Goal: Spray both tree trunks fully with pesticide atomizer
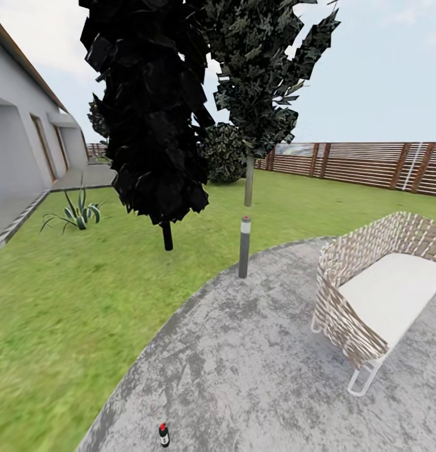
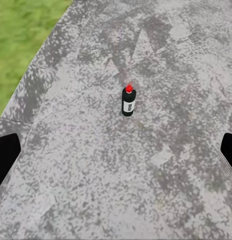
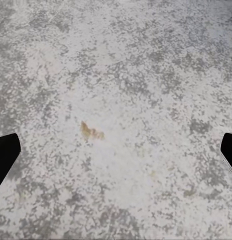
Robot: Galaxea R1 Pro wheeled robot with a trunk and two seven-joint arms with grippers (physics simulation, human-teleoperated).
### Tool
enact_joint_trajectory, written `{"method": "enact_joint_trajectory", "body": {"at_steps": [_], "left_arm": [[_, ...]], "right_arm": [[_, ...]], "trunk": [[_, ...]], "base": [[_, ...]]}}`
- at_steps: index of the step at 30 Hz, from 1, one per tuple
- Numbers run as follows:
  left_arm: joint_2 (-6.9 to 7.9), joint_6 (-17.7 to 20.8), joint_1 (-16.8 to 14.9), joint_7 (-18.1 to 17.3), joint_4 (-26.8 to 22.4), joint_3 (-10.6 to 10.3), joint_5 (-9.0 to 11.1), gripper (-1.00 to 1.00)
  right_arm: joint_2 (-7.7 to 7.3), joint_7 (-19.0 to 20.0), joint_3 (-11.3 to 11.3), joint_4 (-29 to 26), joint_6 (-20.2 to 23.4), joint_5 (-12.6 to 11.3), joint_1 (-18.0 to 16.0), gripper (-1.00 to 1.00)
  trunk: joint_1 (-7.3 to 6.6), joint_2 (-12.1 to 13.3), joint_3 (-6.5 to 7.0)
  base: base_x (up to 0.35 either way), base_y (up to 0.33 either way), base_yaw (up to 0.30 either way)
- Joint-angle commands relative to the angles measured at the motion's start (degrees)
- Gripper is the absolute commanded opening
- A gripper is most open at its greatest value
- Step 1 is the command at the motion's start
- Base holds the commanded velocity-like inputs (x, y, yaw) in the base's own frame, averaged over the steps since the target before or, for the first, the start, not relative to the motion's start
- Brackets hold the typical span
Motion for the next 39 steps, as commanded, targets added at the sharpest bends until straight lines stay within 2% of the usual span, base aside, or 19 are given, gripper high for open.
{"method": "enact_joint_trajectory", "body": {"at_steps": [1, 6, 12, 22, 39], "left_arm": [[0.00, 0.0, 0.0, 0.0, 0.0, 0.0, 0.0, 1.00], [0.04, -0.1, 0.0, 0.0, 0.0, 0.0, 0.1, 1.00], [0.00, -0.1, 0.0, 0.0, 0.0, 0.0, 0.1, 1.00], [0.00, -0.1, 0.0, -0.3, 0.0, 0.0, 0.2, 1.00], [-0.09, -0.2, 0.0, -0.8, 0.0, -0.1, 0.2, 1.00]], "right_arm": [[0.00, 0.0, 0.0, 0.0, 0.0, 0.0, 0.0, 1.00], [0.00, 0.0, 0.0, -0.1, 0.0, 0.0, 0.0, 1.00], [0.00, 0.0, 0.0, -0.1, 0.0, 0.0, 0.0, 1.00], [0.00, 0.0, -0.1, -0.1, 0.0, -0.1, 0.0, 1.00], [0.00, 0.0, -0.1, 0.0, 0.0, -0.1, 0.0, 1.00]], "trunk": [[0.00, 0.0, 0.00], [0.00, 0.0, 0.00], [0.00, 0.0, 0.00], [0.00, 0.0, 0.00], [0.00, 0.0, 0.00]], "base": [[0.308, -0.110, 0.000], [0.245, -0.036, 0.000], [0.045, 0.012, -0.004], [0.002, 0.020, -0.222], [-0.007, 0.274, -0.266]]}}
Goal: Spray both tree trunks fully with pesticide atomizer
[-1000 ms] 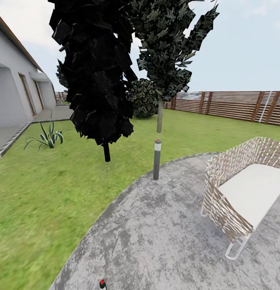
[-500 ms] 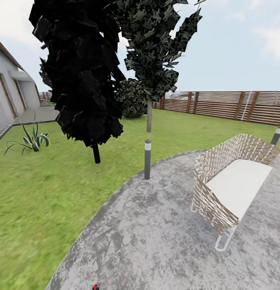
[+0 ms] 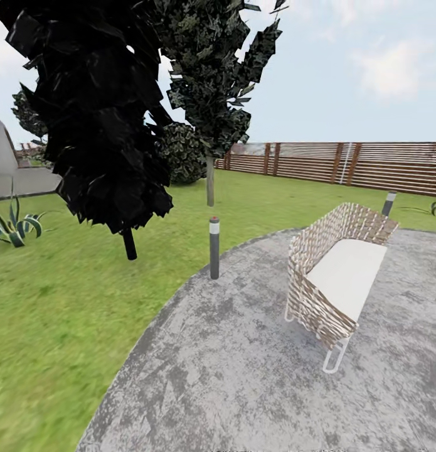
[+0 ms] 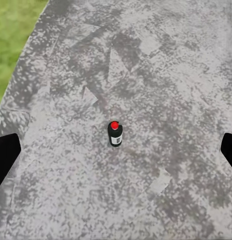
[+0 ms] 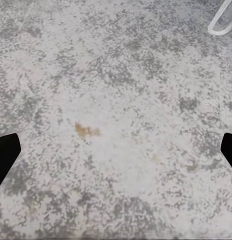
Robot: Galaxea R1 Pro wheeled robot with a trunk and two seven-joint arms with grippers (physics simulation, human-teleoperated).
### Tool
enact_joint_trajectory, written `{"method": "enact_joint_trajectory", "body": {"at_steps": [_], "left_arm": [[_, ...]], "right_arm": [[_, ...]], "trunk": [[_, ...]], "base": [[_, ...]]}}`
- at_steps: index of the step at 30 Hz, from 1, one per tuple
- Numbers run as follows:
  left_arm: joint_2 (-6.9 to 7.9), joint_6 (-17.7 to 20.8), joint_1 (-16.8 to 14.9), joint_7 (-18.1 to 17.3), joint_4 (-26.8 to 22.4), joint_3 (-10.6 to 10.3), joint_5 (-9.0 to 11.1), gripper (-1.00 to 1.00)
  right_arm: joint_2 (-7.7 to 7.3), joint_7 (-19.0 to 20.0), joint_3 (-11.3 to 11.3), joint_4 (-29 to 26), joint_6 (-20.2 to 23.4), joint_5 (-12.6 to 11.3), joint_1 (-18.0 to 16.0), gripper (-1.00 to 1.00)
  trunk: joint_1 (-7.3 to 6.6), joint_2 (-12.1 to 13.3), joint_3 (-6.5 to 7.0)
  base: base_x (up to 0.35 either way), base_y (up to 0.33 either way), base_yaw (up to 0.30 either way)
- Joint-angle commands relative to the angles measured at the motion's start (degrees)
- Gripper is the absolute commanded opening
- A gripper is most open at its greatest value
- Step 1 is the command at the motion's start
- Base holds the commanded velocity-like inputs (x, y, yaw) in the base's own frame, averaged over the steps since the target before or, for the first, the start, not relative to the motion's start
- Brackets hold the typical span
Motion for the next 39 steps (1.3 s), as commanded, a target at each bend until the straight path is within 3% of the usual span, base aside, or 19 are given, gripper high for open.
{"method": "enact_joint_trajectory", "body": {"at_steps": [1, 32, 39], "left_arm": [[0.00, 0.0, 0.0, 0.0, 0.0, 0.0, 0.0, 1.00], [-0.09, 0.0, 0.0, 0.0, 0.0, 0.1, 0.0, 1.00], [-0.09, 0.0, 0.0, 0.0, -0.5, 0.0, -0.2, 1.00]], "right_arm": [[0.00, 0.0, 0.0, 0.0, 0.0, 0.0, 0.0, 1.00], [0.00, 0.1, 0.0, 0.1, 0.1, 0.0, 0.0, 1.00], [0.00, 0.0, 0.0, 0.0, 0.1, -0.1, 0.0, 1.00]], "trunk": [[0.00, 0.0, 0.00], [0.00, 0.0, 0.00], [0.00, 0.0, 0.00]], "base": [[-0.089, 0.304, -0.268], [-0.176, 0.289, -0.292], [-0.076, 0.115, -0.300]]}}
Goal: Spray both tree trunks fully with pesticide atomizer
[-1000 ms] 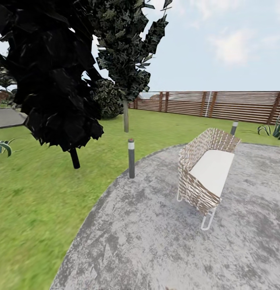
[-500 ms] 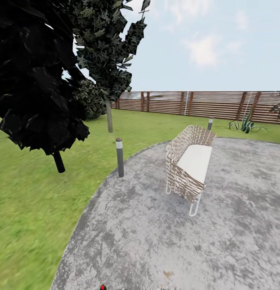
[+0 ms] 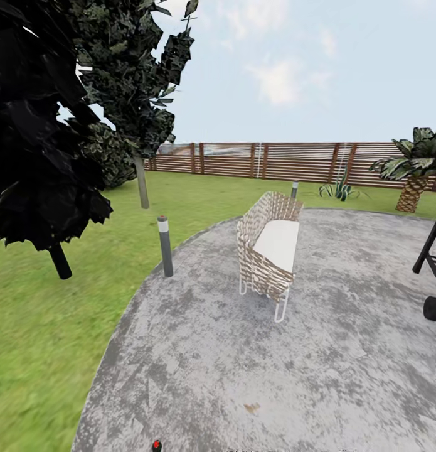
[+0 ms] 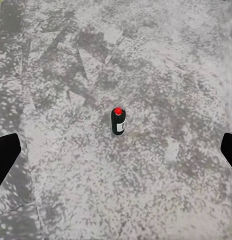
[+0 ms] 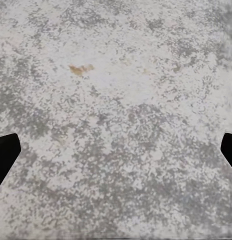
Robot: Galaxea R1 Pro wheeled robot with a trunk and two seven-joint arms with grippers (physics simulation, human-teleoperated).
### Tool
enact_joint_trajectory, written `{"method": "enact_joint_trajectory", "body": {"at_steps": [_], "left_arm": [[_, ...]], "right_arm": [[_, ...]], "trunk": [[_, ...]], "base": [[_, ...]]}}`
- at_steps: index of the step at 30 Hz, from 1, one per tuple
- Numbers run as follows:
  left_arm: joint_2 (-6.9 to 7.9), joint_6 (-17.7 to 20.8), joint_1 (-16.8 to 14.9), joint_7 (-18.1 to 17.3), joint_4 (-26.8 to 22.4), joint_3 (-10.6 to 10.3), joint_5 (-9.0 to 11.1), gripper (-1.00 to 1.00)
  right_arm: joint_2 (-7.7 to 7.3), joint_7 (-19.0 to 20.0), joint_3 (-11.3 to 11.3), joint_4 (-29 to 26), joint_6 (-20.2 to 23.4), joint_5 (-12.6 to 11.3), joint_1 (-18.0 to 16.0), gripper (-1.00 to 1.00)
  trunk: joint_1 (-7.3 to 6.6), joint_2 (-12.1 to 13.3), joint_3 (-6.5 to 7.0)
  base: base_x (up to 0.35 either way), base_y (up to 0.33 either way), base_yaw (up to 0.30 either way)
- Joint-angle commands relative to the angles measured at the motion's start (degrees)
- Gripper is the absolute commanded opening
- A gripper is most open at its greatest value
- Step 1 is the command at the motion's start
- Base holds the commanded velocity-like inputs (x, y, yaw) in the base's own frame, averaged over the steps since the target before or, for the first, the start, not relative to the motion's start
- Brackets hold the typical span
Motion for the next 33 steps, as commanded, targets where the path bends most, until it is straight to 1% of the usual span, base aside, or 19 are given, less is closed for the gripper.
{"method": "enact_joint_trajectory", "body": {"at_steps": [1, 4, 5, 6, 7, 8, 10, 12, 14, 15, 16, 17, 20, 23, 27, 30, 33], "left_arm": [[-0.12, 0.0, -0.2, 0.1, -0.4, -0.1, -0.1, 1.00], [-0.54, 0.2, -0.9, 0.5, -0.7, -0.2, -0.4, 1.00], [-0.66, 0.6, -2.3, 0.6, -0.9, -0.2, -0.5, 1.00], [-0.69, 0.7, -3.0, 0.7, -0.9, -0.2, -0.5, 1.00], [-0.71, 0.9, -5.6, 0.7, -0.7, -0.3, -0.6, 1.00], [-0.69, 1.0, -6.5, 0.7, -0.6, -0.3, -0.6, 1.00], [-0.49, 1.3, -10.8, 0.7, -0.3, -0.5, -0.6, 1.00], [-0.24, 2.2, -13.6, 0.6, -0.1, -0.4, -0.5, 1.00], [-0.12, 4.7, -14.9, 0.3, -0.2, -0.3, -0.2, 1.00], [-0.09, 6.0, -15.1, 0.1, -0.2, -0.2, -0.1, 1.00], [-0.07, 7.7, -15.4, 0.0, -0.1, -0.2, 0.0, 1.00], [0.06, 8.5, -15.4, -0.1, -0.1, -0.1, 0.1, 1.00], [0.13, 8.9, -15.4, -0.1, -0.2, 0.0, 0.1, 1.00], [-0.03, 8.6, -15.2, -0.1, -0.2, -0.1, -0.1, 1.00], [-0.10, 8.4, -15.1, 0.0, -0.2, -0.2, 0.0, 1.00], [-0.34, 8.3, -15.1, 0.0, -0.2, -0.3, -0.3, 1.00], [-0.41, 8.4, -15.1, -0.1, -0.2, -0.5, -0.1, 1.00]], "right_arm": [[0.00, 0.0, -0.1, -0.1, 0.0, 0.0, 0.0, 1.00], [-0.02, 0.0, -0.2, -0.3, 0.0, 0.0, 0.0, 1.00], [-0.04, 0.0, -0.2, -0.5, 0.0, 0.0, 0.0, 1.00], [-0.05, 0.0, -0.2, -0.6, 0.0, 0.0, 0.0, 1.00], [-0.07, 0.0, -0.2, -0.9, 0.0, 0.0, -0.1, 1.00], [-0.07, 0.0, -0.2, -1.1, 0.0, 0.0, -0.1, 1.00], [-0.08, -0.1, -0.2, -3.4, 0.0, 0.1, -0.1, 1.00], [-0.09, -0.2, -0.2, -5.5, -0.1, 0.1, -0.1, 1.00], [-0.09, -0.3, -0.2, -7.5, 0.0, 0.1, -0.4, 1.00], [-0.09, -0.3, -0.2, -8.8, 0.1, 0.1, -0.8, 1.00], [-0.09, -0.4, -0.2, -10.6, 0.1, 0.1, -1.8, 1.00], [-0.09, -0.4, -0.2, -11.5, 0.1, 0.1, -3.3, 1.00], [-0.09, -0.4, -0.2, -11.9, 0.2, 0.1, -6.4, 1.00], [-0.09, -0.3, -0.2, -12.0, 0.2, 0.1, -8.3, 1.00], [-0.11, -0.3, -0.3, -11.9, 0.3, 0.1, -8.6, 1.00], [-0.13, -0.3, -0.2, -11.1, 0.2, 0.1, -8.6, 1.00], [-0.10, -0.3, -0.2, -9.8, 0.2, 0.0, -8.6, 1.00]], "trunk": [[0.00, 0.0, 0.00], [0.00, 0.0, 0.00], [0.00, 0.0, 0.00], [0.00, 0.0, 0.00], [0.00, 0.0, 0.00], [0.00, 0.0, 0.00], [0.00, 0.0, 0.00], [0.00, 0.0, 0.00], [0.00, 0.0, 0.00], [0.00, 0.0, 0.00], [0.00, 0.0, 0.00], [0.00, 0.0, 0.00], [0.00, 0.0, 0.00], [0.00, 0.0, 0.00], [0.00, 0.0, 0.00], [0.00, 0.0, 0.00], [0.00, 0.0, 0.00]], "base": [[-0.010, 0.015, -0.300], [-0.004, 0.006, -0.300], [-0.001, 0.002, -0.300], [-0.001, 0.002, -0.300], [-0.001, 0.001, -0.195], [0.000, 0.001, -0.156], [0.000, 0.000, -0.060], [0.000, 0.000, -0.020], [0.000, 0.000, -0.007], [0.000, 0.000, -0.004], [0.000, 0.000, -0.001], [0.000, 0.000, 0.000], [0.000, 0.000, 0.000], [0.000, 0.000, 0.000], [0.000, 0.000, 0.000], [0.000, 0.000, 0.000], [0.000, 0.000, 0.000]]}}
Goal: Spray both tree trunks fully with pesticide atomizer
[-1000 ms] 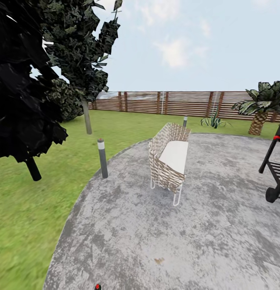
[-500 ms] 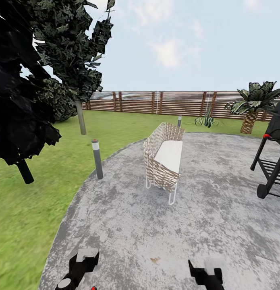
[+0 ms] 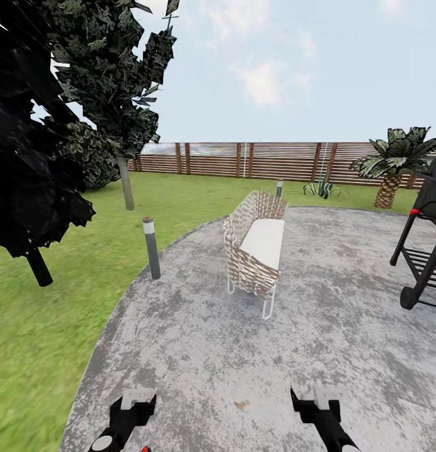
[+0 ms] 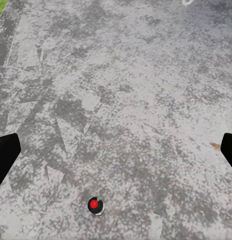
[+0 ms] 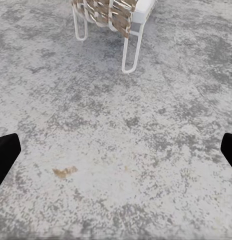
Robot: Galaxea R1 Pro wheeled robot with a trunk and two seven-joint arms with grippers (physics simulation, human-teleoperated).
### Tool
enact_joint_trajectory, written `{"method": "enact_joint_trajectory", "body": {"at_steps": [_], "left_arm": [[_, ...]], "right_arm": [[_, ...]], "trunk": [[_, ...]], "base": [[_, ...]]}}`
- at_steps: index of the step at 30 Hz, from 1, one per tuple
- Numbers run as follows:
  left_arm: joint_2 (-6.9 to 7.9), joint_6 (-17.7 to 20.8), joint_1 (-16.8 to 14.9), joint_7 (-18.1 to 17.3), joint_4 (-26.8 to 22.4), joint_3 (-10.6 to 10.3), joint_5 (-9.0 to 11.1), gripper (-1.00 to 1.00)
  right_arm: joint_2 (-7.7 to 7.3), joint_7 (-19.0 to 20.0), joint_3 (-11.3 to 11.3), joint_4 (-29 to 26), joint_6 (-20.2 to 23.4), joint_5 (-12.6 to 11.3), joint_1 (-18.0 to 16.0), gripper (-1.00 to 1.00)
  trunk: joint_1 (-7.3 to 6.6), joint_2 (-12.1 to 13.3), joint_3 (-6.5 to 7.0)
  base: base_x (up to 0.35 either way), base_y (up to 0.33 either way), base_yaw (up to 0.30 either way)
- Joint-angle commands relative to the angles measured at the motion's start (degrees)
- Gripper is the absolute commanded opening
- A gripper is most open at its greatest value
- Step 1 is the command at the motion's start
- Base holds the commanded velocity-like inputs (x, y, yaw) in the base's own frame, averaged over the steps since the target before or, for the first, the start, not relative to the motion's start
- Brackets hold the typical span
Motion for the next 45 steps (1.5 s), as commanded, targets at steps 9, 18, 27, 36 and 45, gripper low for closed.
{"method": "enact_joint_trajectory", "body": {"at_steps": [9, 18, 27, 36, 45], "left_arm": [[0.07, 0.8, -0.1, 0.1, 0.0, 0.0, -0.1, 1.00], [0.27, 0.9, -0.4, 0.4, 0.1, -0.1, -0.3, 1.00], [0.28, 0.7, -0.6, 0.0, -0.3, -0.3, -0.6, 1.00], [0.17, 0.6, -0.7, -0.1, -0.1, -0.4, -0.6, 1.00], [0.33, 0.8, -0.8, -0.1, -0.1, -0.1, -0.5, 1.00]], "right_arm": [[-0.03, 0.0, -0.1, 0.0, 0.1, -0.1, 0.0, 1.00], [-0.07, 0.0, -0.2, -1.3, 0.3, -0.1, -0.3, 1.00], [-0.16, 0.0, -1.9, -1.3, 0.4, -0.2, -0.4, 1.00], [-0.10, 0.0, -2.6, -1.4, 0.3, -0.1, -0.4, 1.00], [-0.07, 0.2, -2.6, -1.4, 0.4, -0.2, -0.3, 1.00]], "trunk": [[1.98, -3.6, -2.00], [3.95, -7.2, -4.41], [4.83, -8.8, -5.91], [4.83, -8.8, -6.23], [4.83, -8.8, -6.24]], "base": [[0.000, 0.000, 0.000], [0.000, 0.000, 0.000], [0.000, 0.000, -0.023], [-0.164, 0.060, -0.191], [-0.215, 0.228, -0.236]]}}
